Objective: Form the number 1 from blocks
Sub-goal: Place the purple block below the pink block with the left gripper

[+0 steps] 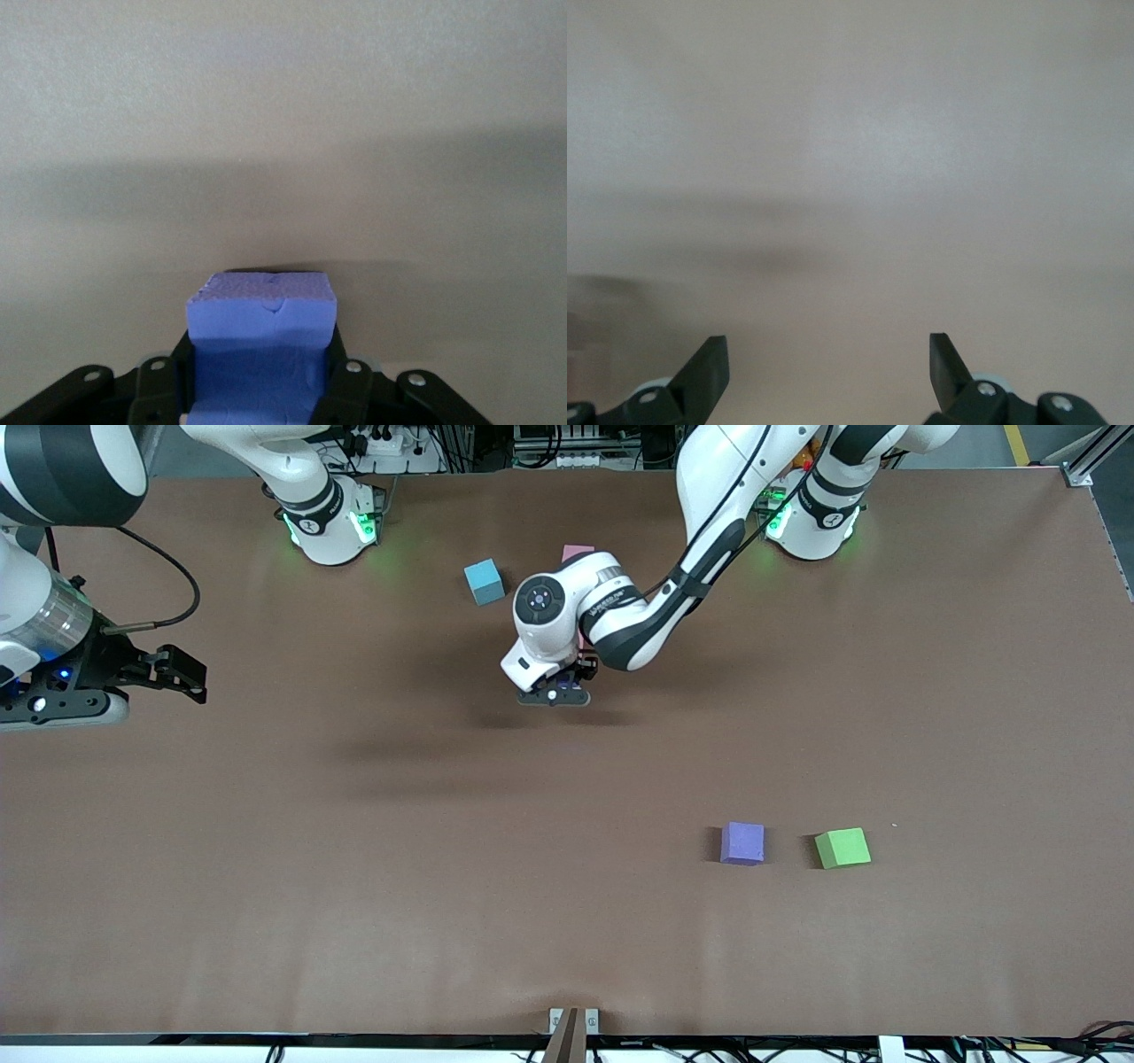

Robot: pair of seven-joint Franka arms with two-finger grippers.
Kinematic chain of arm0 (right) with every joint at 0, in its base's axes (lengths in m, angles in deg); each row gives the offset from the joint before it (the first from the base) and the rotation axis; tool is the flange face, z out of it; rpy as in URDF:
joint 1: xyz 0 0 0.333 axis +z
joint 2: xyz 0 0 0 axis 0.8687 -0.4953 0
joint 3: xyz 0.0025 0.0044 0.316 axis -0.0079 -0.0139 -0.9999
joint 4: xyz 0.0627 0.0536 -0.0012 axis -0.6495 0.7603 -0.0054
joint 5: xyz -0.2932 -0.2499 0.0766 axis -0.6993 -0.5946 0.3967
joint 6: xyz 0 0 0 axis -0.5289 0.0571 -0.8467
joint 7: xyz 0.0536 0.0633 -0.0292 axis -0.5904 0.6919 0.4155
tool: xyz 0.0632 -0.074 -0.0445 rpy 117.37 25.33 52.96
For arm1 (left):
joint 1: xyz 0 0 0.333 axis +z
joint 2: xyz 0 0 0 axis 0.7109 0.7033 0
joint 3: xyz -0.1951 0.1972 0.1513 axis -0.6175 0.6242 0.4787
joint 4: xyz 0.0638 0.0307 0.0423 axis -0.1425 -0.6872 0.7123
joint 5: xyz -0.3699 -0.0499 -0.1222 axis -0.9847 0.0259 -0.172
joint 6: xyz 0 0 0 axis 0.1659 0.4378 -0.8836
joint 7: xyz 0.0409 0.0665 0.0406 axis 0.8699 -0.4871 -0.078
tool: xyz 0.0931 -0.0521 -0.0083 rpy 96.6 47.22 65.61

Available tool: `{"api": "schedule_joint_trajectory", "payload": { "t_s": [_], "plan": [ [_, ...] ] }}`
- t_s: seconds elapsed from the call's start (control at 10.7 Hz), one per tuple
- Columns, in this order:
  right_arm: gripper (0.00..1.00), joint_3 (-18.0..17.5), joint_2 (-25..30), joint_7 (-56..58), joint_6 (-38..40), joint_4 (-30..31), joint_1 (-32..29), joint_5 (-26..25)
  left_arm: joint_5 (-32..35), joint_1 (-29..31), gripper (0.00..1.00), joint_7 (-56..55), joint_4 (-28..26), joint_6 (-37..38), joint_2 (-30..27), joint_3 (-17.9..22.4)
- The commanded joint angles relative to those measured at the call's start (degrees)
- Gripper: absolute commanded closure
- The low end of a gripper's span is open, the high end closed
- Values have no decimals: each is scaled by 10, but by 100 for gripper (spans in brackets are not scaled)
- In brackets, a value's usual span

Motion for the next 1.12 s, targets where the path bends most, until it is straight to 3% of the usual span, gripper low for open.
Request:
{"api": "schedule_joint_trajectory", "payload": {
  "t_s": [0.0,0.38,0.47,0.56,1.03],
  "plan": [
    [0,-6,10,12,4,6,-13,0,21,1,100,-17,-26,-10,-16,-3],
    [0,-6,9,12,4,6,-13,0,21,4,100,-18,-37,-28,-16,-9],
    [0,-6,9,11,4,6,-13,1,21,5,14,-25,-37,-28,-17,-9],
    [0,-7,9,11,4,6,-13,1,21,6,0,-39,-33,-28,-19,-10],
    [0,-8,9,11,5,7,-12,2,20,37,0,-39,-32,-24,-75,-15]
  ]
}}
